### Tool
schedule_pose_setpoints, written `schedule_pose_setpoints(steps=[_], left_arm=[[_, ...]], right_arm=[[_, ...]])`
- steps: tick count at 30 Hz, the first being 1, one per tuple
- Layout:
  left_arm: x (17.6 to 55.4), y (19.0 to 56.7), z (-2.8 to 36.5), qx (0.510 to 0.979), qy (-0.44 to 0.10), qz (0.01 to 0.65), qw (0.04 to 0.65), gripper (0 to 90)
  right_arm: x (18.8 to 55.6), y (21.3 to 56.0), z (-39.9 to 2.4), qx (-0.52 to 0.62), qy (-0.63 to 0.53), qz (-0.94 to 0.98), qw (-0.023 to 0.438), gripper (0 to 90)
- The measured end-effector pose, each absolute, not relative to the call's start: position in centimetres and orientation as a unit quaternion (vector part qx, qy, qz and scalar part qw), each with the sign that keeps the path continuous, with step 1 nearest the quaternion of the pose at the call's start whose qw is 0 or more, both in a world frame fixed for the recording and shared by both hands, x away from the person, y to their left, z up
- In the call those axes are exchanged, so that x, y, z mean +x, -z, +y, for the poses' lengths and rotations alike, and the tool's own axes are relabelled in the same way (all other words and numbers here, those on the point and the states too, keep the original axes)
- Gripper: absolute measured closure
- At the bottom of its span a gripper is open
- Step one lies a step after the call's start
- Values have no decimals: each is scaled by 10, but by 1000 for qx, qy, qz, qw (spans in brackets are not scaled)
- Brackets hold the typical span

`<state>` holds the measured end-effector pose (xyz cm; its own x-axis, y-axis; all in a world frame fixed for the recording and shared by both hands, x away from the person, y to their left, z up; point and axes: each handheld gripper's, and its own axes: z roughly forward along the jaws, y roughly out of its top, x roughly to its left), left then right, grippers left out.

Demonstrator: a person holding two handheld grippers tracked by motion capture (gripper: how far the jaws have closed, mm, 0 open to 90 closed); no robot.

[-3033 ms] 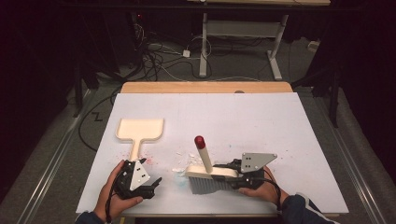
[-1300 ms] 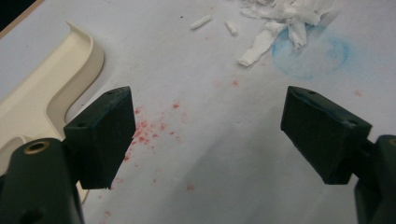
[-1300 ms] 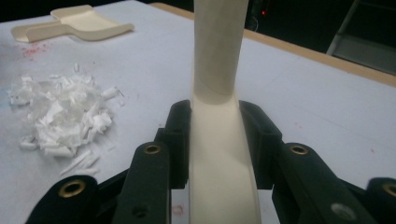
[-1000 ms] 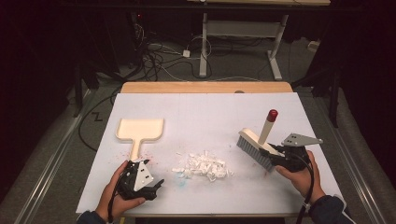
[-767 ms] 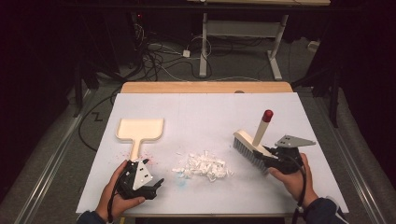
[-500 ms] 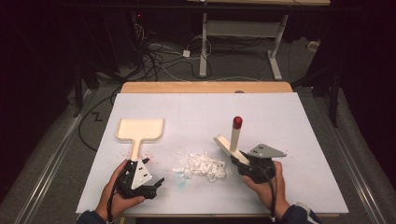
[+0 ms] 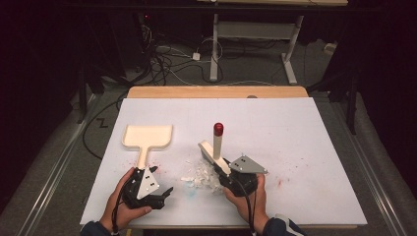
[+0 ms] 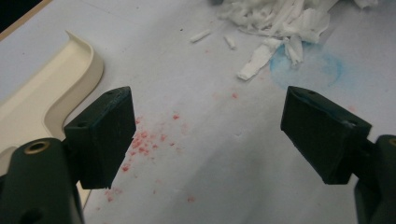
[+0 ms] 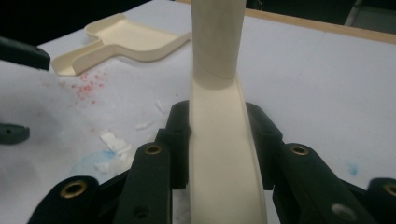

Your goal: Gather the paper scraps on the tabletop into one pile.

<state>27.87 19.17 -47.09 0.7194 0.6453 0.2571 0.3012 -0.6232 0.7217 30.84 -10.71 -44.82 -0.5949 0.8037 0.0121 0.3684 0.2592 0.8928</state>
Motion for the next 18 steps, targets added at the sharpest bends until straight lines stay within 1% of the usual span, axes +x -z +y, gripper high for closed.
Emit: schedule_pose_setpoints(steps=[2,7,9,10,13,18], left_arm=[[279,471,192,865,-255,274,334,171],[279,471,193,862,-257,280,336,172],[279,471,193,862,-257,280,335,171],[278,471,193,863,-257,279,335,171],[278,470,193,863,-259,279,332,171],[278,470,194,862,-264,280,329,171]], right_arm=[[309,447,-100,379,-476,761,225,683],[313,447,-91,364,-470,769,236,683],[316,445,-95,365,-465,771,235,683],[317,443,-101,360,-462,771,250,683],[318,440,-108,352,-465,769,260,683],[323,427,-132,319,-487,773,251,683]])
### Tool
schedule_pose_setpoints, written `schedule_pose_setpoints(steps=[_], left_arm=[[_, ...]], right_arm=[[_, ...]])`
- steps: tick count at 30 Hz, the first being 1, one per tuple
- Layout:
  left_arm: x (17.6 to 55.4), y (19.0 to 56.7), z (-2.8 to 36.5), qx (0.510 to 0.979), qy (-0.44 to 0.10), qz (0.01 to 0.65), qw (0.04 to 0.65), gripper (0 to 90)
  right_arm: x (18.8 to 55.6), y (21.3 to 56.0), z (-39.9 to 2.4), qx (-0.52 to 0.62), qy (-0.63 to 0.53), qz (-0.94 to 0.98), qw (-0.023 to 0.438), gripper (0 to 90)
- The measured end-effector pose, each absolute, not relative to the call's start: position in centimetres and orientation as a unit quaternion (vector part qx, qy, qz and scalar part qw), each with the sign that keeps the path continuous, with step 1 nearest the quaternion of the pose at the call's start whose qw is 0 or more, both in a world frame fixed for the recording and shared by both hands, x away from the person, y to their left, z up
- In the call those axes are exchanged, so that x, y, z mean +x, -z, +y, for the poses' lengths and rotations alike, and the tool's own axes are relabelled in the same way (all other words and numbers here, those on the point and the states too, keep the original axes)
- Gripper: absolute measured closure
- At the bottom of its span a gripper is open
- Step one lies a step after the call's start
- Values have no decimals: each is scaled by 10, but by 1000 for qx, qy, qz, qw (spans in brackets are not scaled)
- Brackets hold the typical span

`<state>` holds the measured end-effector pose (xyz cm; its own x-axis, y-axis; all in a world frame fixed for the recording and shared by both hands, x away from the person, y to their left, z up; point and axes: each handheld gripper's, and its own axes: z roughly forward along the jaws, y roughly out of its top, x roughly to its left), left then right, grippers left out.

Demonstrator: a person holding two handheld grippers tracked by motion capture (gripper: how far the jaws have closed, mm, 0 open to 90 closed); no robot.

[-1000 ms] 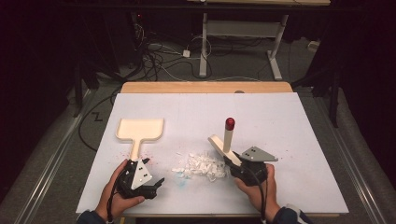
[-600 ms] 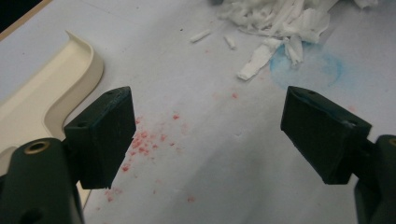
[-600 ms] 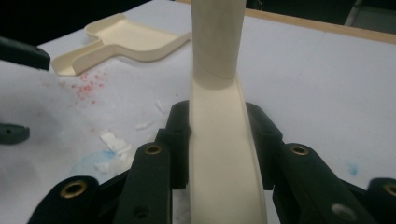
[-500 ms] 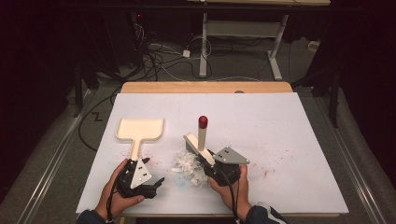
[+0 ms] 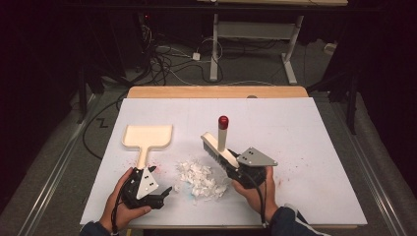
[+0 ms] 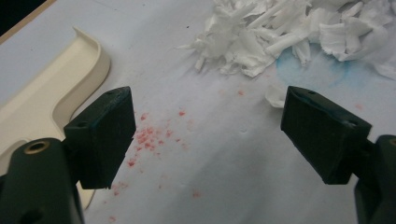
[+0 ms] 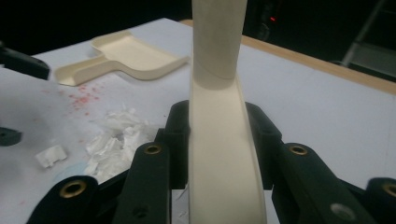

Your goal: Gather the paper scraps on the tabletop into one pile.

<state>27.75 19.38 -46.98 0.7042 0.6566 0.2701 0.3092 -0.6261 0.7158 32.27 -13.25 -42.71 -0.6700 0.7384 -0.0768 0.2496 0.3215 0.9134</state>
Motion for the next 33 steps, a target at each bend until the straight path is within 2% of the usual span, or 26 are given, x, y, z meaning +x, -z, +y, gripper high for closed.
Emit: schedule_pose_setpoints(steps=[5,11,16,19,22,28,33], left_arm=[[276,469,195,859,-267,284,332,171],[275,468,197,857,-271,286,332,171],[273,468,199,855,-276,290,329,171],[271,464,203,846,-286,299,335,171],[270,458,210,831,-300,316,347,171],[271,451,223,804,-318,346,366,170],[270,452,225,802,-318,348,367,170]], right_arm=[[326,416,-160,306,-491,777,246,683],[322,404,-193,282,-478,804,213,683],[306,399,-224,221,-507,823,132,683],[291,399,-226,179,-515,832,101,683],[285,401,-213,146,-537,828,60,683],[282,426,-149,85,-531,843,9,683],[289,445,-108,54,-501,864,6,683]])
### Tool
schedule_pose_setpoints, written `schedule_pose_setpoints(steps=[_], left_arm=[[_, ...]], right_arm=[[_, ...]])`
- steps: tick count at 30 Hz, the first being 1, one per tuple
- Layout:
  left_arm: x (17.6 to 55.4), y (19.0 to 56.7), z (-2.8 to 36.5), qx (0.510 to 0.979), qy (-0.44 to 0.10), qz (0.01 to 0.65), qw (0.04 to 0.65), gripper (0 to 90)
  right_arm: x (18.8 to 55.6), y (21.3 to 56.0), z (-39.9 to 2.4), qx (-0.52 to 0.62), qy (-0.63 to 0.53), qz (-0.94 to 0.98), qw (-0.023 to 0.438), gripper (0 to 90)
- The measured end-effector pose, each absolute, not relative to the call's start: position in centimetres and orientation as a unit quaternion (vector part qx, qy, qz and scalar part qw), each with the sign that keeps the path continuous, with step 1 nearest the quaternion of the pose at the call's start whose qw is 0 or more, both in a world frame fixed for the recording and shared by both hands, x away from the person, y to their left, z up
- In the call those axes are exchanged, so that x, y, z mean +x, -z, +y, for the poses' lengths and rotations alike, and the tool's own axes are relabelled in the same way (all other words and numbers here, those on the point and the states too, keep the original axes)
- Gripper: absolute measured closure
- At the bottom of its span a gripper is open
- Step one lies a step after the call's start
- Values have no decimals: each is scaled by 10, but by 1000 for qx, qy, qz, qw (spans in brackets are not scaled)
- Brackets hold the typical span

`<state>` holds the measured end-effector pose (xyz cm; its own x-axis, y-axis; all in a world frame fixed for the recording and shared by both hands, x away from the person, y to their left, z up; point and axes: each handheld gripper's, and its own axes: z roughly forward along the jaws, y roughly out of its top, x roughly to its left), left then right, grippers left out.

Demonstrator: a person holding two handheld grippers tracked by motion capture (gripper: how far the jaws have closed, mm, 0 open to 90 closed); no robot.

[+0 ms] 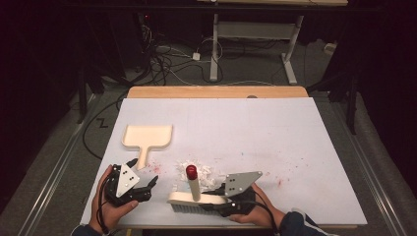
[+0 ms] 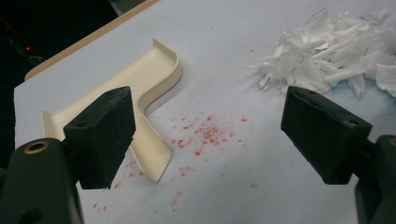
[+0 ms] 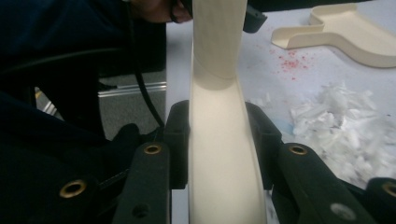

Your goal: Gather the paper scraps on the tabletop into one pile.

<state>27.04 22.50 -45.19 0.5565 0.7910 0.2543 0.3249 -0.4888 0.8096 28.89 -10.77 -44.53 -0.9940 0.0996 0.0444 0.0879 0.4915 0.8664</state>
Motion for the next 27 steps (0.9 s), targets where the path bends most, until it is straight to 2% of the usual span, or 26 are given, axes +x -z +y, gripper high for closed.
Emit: schedule_pose_setpoints(steps=[6,14,21,27], left_arm=[[270,455,224,808,-309,344,365,170],[270,458,215,821,-309,324,355,170],[267,460,208,830,-299,316,349,170],[266,461,207,831,-299,316,348,170]], right_arm=[[311,446,-99,60,-497,865,38,682],[326,434,-122,93,-500,858,67,683],[312,416,-141,96,-519,845,81,682],[298,390,-192,121,-517,841,101,683]])
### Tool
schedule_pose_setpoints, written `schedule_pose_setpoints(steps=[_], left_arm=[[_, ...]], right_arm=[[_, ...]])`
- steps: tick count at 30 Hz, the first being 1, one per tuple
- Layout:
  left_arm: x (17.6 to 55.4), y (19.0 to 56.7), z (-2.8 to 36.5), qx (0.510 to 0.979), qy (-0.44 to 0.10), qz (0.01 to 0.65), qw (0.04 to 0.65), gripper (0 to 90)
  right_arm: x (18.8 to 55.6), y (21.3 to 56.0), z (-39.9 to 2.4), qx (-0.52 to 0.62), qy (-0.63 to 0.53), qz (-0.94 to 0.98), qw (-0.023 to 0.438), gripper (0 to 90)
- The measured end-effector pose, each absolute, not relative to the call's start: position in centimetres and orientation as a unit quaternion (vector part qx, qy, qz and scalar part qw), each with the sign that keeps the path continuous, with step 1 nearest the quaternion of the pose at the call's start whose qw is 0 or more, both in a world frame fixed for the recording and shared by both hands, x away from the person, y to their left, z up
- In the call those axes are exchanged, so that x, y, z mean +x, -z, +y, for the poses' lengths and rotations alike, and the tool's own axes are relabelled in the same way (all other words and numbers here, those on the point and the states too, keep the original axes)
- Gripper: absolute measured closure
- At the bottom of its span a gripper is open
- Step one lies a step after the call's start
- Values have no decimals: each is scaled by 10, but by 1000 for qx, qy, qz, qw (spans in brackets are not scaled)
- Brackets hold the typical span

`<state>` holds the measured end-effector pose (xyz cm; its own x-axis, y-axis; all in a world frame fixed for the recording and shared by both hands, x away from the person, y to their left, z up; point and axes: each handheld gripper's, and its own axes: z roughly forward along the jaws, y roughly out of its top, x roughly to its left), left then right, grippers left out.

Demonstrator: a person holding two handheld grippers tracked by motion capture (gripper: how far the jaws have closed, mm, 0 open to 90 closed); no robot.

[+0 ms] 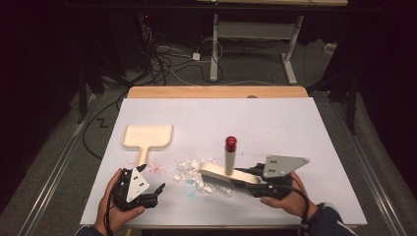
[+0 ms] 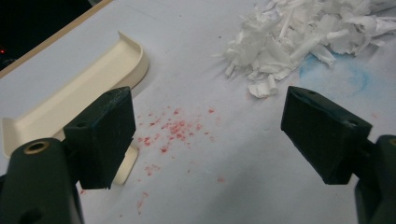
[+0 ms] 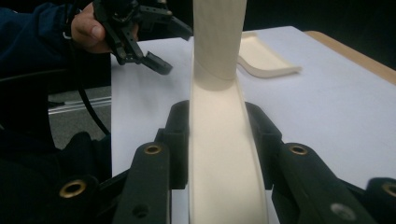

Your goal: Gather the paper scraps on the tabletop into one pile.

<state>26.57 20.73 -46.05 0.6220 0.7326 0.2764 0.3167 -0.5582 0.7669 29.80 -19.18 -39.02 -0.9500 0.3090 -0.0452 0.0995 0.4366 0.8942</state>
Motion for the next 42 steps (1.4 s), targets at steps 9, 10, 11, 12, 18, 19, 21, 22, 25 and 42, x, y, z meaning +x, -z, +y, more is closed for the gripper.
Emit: schedule_pose_setpoints(steps=[9,10,11,12,18,19,21,22,25,42], left_arm=[[266,460,204,835,-309,310,334,170],[266,460,204,835,-308,311,334,170],[266,461,204,835,-307,310,334,170],[266,461,204,836,-306,310,333,170],[267,462,202,840,-300,304,335,170],[267,463,201,841,-299,303,335,170],[268,463,201,843,-298,300,333,170],[269,463,200,843,-297,300,334,170],[269,464,201,843,-295,301,333,170],[269,464,201,844,-294,300,334,170]], right_arm=[[280,398,-258,171,-479,851,126,683],[279,400,-261,175,-476,852,129,683],[278,402,-264,181,-472,854,128,683],[277,405,-266,184,-468,856,123,683],[282,425,-260,185,-460,863,97,683],[284,426,-255,184,-461,862,100,683],[288,429,-244,175,-465,862,98,683],[292,431,-235,168,-466,863,102,684],[300,434,-214,155,-467,864,103,684],[315,410,-197,163,-516,833,116,682]])
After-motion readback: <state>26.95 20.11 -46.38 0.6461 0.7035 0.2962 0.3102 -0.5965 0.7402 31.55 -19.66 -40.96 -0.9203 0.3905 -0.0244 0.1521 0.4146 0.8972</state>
